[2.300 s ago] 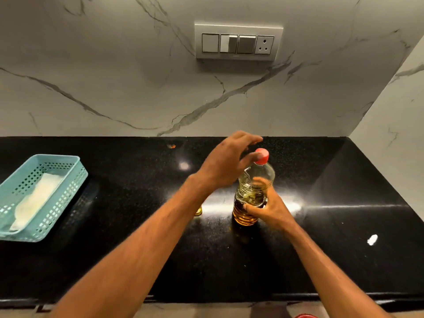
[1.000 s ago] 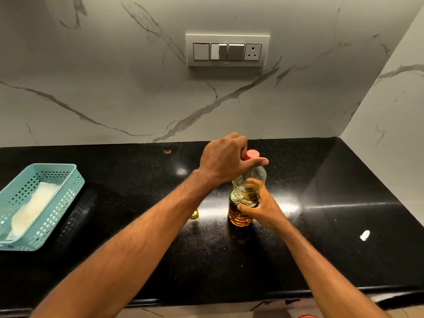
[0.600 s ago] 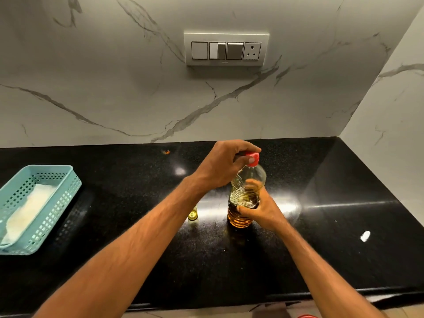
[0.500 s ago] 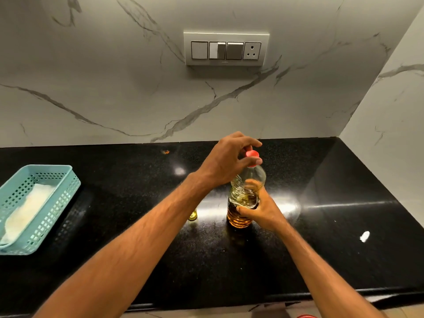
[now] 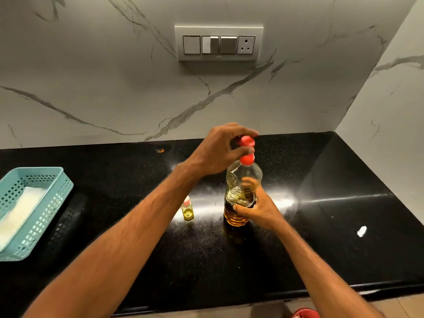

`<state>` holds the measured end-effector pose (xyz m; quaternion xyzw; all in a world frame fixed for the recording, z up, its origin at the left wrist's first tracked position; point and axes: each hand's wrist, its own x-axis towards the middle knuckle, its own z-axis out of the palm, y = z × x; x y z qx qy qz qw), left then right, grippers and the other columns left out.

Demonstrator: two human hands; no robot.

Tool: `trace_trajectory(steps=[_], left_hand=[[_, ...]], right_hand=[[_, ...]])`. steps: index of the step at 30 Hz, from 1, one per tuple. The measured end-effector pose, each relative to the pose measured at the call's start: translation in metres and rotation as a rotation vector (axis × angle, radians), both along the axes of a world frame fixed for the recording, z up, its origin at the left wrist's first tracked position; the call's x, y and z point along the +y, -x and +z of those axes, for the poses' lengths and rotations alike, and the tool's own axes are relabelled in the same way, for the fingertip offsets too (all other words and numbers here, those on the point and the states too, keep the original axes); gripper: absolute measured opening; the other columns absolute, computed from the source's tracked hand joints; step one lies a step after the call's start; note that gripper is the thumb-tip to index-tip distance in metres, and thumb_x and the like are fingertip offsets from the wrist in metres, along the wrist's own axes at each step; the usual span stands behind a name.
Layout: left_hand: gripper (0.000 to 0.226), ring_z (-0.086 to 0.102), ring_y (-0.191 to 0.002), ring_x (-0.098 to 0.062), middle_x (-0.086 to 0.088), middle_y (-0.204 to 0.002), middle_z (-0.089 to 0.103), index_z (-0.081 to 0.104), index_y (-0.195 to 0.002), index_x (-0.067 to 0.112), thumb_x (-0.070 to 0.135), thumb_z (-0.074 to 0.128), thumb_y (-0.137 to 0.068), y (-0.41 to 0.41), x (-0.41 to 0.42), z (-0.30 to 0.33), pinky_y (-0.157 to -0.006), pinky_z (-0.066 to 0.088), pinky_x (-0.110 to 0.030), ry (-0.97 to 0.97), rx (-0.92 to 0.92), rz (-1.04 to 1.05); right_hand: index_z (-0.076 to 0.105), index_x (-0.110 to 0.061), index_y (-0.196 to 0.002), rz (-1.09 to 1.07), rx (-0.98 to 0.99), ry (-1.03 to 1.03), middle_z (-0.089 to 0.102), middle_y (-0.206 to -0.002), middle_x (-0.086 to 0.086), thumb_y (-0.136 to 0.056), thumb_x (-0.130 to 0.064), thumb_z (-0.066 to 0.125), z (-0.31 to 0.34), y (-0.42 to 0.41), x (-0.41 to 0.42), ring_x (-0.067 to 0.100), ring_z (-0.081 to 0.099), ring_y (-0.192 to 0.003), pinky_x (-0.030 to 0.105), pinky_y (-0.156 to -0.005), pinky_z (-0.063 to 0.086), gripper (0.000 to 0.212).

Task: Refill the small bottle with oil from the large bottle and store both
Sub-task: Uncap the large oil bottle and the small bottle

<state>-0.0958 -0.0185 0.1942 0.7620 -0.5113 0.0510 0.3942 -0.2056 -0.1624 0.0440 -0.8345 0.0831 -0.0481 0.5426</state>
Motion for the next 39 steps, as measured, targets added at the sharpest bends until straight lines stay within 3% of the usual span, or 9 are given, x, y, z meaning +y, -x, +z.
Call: trace_trajectory(steps=[4,7,11,17,25,28,31,36,39], left_hand=[[0.033,0.061,-0.086,-0.011,-0.002,-0.101,0.064,0.058,-0.115,0.01,0.023,0.07,-0.087,-0.023,0.006,-0.005,-0.073,0.052,-0.012,0.044,0.183,0.224],[0.021,0.06,-0.083,-0.017,-0.004,-0.095,0.064,0.055,-0.101,0.016,0.029,0.066,-0.089,-0.051,0.015,-0.046,-0.075,0.052,-0.031,-0.322,0.26,0.412],[0.02,0.06,-0.097,-0.028,-0.011,-0.111,0.064,0.057,-0.099,0.02,0.038,0.059,-0.091,-0.064,0.012,-0.107,-0.075,0.046,-0.037,-0.912,0.165,0.379],[0.032,0.061,-0.112,-0.032,-0.012,-0.124,0.062,0.061,-0.117,0.02,0.036,0.056,-0.09,-0.072,-0.015,-0.155,-0.086,0.049,-0.038,-1.131,0.103,0.284],[0.014,0.059,-0.082,-0.023,-0.007,-0.094,0.064,0.055,-0.077,0.025,0.03,0.063,-0.087,-0.088,-0.017,-0.182,-0.069,0.045,-0.033,-0.91,0.283,0.217],[0.012,0.062,-0.089,-0.024,-0.004,-0.096,0.062,0.063,-0.093,0.025,0.035,0.065,-0.087,-0.092,-0.003,-0.184,-0.075,0.05,-0.037,-0.834,0.297,0.215],[0.034,0.06,-0.099,-0.024,-0.007,-0.109,0.062,0.063,-0.117,0.017,0.038,0.061,-0.091,-0.094,0.012,-0.173,-0.088,0.051,-0.04,-0.794,0.31,0.22],[0.027,0.063,-0.099,-0.017,-0.003,-0.109,0.068,0.065,-0.114,0.02,0.036,0.054,-0.096,-0.096,0.05,-0.113,-0.091,0.05,-0.035,-0.526,0.431,0.301],[0.026,0.062,-0.094,-0.01,0.004,-0.106,0.067,0.065,-0.115,0.02,0.033,0.053,-0.097,-0.069,0.087,-0.09,-0.085,0.05,-0.029,-0.368,0.33,0.337]], right_hand=[[0.041,-0.023,-0.132,-0.002,0.013,-0.006,0.058,-0.116,-0.016,-0.074,-0.008,0.08,-0.001,0.001,-0.001,-0.011,0.056,-0.105,0.01,-0.082,0.046,0.072],[0.04,-0.022,-0.134,-0.016,0.011,-0.008,0.058,-0.118,-0.016,-0.074,-0.011,0.081,0.0,0.002,0.0,-0.011,0.056,-0.106,0.009,-0.082,0.046,0.074],[0.04,-0.023,-0.131,-0.029,0.018,-0.026,0.056,-0.115,-0.018,-0.074,-0.007,0.079,0.001,0.002,0.001,-0.016,0.055,-0.103,0.007,-0.081,0.046,0.071],[0.041,-0.026,-0.13,-0.048,0.003,-0.041,0.058,-0.116,-0.016,-0.072,-0.006,0.079,0.0,0.003,0.001,-0.01,0.056,-0.106,0.009,-0.083,0.046,0.072],[0.041,-0.027,-0.133,-0.04,-0.018,-0.049,0.061,-0.12,-0.009,-0.071,-0.012,0.079,-0.001,0.004,0.002,0.002,0.059,-0.111,0.016,-0.089,0.048,0.074],[0.04,-0.026,-0.135,-0.032,-0.012,-0.062,0.061,-0.122,-0.009,-0.072,-0.014,0.08,-0.001,0.004,0.002,0.002,0.059,-0.112,0.02,-0.092,0.048,0.076],[0.039,-0.028,-0.136,-0.02,0.011,-0.049,0.06,-0.123,-0.011,-0.07,-0.021,0.08,-0.004,0.004,0.001,-0.001,0.057,-0.113,0.024,-0.094,0.047,0.078],[0.037,-0.035,-0.135,-0.054,0.008,-0.039,0.055,-0.123,-0.018,-0.07,-0.018,0.083,-0.009,0.004,0.003,-0.008,0.055,-0.111,0.032,-0.099,0.048,0.08],[0.035,-0.04,-0.136,-0.085,-0.027,-0.05,0.054,-0.13,-0.015,-0.07,-0.022,0.085,-0.012,0.01,0.008,-0.004,0.053,-0.117,0.03,-0.099,0.046,0.085]])
